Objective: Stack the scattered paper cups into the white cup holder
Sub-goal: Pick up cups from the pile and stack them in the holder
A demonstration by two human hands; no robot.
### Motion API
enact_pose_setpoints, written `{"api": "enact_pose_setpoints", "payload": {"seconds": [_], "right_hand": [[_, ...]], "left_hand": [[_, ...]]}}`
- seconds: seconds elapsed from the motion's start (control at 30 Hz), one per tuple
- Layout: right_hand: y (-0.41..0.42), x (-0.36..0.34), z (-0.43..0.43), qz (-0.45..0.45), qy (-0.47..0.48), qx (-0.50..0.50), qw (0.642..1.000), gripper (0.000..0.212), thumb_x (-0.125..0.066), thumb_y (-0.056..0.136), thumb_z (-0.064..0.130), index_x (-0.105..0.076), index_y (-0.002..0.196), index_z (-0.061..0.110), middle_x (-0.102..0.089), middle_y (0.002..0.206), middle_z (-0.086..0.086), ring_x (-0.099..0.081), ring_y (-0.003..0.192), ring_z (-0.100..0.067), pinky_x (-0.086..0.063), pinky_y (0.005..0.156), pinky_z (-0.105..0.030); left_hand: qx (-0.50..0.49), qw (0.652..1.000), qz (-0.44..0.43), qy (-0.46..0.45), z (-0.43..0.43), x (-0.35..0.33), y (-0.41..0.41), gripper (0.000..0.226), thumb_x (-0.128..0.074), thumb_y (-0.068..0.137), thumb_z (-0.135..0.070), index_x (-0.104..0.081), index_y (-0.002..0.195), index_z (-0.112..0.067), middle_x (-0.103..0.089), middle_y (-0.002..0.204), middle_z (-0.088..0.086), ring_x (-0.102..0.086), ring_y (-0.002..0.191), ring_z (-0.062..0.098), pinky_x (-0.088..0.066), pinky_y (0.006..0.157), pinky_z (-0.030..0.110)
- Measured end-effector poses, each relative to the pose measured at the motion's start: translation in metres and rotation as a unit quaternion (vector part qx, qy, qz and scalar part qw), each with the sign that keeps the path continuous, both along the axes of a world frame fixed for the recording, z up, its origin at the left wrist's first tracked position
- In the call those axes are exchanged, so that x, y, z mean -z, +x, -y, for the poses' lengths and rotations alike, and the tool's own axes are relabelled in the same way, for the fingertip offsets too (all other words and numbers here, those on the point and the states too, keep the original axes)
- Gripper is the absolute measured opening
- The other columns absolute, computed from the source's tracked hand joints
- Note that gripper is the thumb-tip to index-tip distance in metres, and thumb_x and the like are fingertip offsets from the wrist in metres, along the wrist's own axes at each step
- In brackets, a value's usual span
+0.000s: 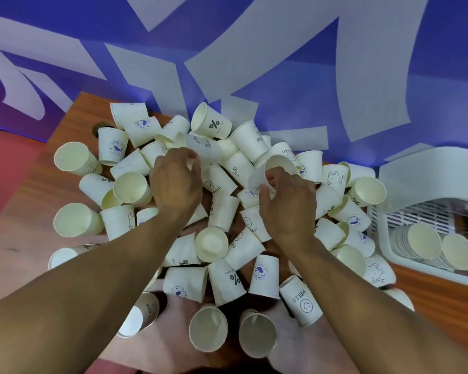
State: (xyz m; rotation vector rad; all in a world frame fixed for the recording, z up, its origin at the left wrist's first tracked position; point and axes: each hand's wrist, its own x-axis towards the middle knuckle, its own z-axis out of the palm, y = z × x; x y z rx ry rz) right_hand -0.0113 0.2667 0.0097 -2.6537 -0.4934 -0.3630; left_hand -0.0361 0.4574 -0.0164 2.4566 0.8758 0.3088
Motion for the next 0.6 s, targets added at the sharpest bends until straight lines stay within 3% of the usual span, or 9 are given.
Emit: {"api": "enact_pose_setpoints", "payload": {"seconds": [0.1, 0.2, 0.27, 0.4, 0.6], "right_hand": [[-0.007, -0.011, 0.012, 0.025, 0.020, -0.010, 0.999, 0.016, -0.072, 0.078, 0.014, -0.064, 0.091, 0.010, -0.062, 0.068, -0.004, -0.055, 0.062, -0.026, -0.044, 0.072, -0.035], [-0.016, -0.021, 0.030, 0.029, 0.033, -0.013, 0.999, 0.018, -0.072, 0.078, 0.014, -0.064, 0.093, 0.009, -0.063, 0.069, -0.005, -0.057, 0.062, -0.027, -0.046, 0.072, -0.035], [-0.021, -0.027, 0.047, 0.031, 0.031, -0.016, 0.999, 0.018, -0.071, 0.078, 0.014, -0.064, 0.093, 0.009, -0.064, 0.070, -0.006, -0.059, 0.063, -0.027, -0.048, 0.072, -0.036], [-0.030, -0.039, 0.091, 0.032, 0.031, -0.008, 0.999, 0.017, -0.067, 0.082, 0.017, -0.063, 0.097, 0.011, -0.066, 0.076, -0.005, -0.059, 0.067, -0.027, -0.048, 0.070, -0.037], [-0.039, -0.058, 0.185, 0.060, 0.037, 0.024, 0.997, 0.015, -0.067, 0.081, 0.015, -0.064, 0.096, 0.012, -0.065, 0.076, -0.004, -0.058, 0.067, -0.028, -0.046, 0.068, -0.035]], "left_hand": [[0.044, 0.996, 0.016, 0.070, 0.018, -0.018, -0.002, 0.012, -0.056, 0.094, -0.025, -0.066, 0.101, -0.022, -0.067, 0.103, 0.001, -0.054, 0.098, 0.025, -0.041, 0.085, 0.039], [0.112, 0.989, 0.066, 0.066, 0.046, -0.034, -0.008, 0.009, -0.055, 0.094, -0.018, -0.062, 0.099, -0.017, -0.066, 0.096, 0.005, -0.056, 0.087, 0.028, -0.047, 0.081, 0.041], [0.149, 0.984, 0.091, 0.043, 0.070, -0.044, -0.014, 0.015, -0.057, 0.093, -0.014, -0.059, 0.107, -0.018, -0.065, 0.102, 0.007, -0.060, 0.087, 0.031, -0.053, 0.076, 0.045], [0.183, 0.978, 0.096, 0.010, 0.121, -0.061, -0.022, 0.040, -0.058, 0.094, -0.015, -0.046, 0.131, -0.028, -0.066, 0.120, -0.001, -0.065, 0.097, 0.023, -0.057, 0.079, 0.038], [0.258, 0.958, 0.119, 0.045, 0.215, -0.077, -0.022, 0.034, -0.064, 0.092, -0.020, -0.059, 0.125, -0.018, -0.071, 0.109, 0.005, -0.067, 0.093, 0.026, -0.053, 0.078, 0.035]]}}
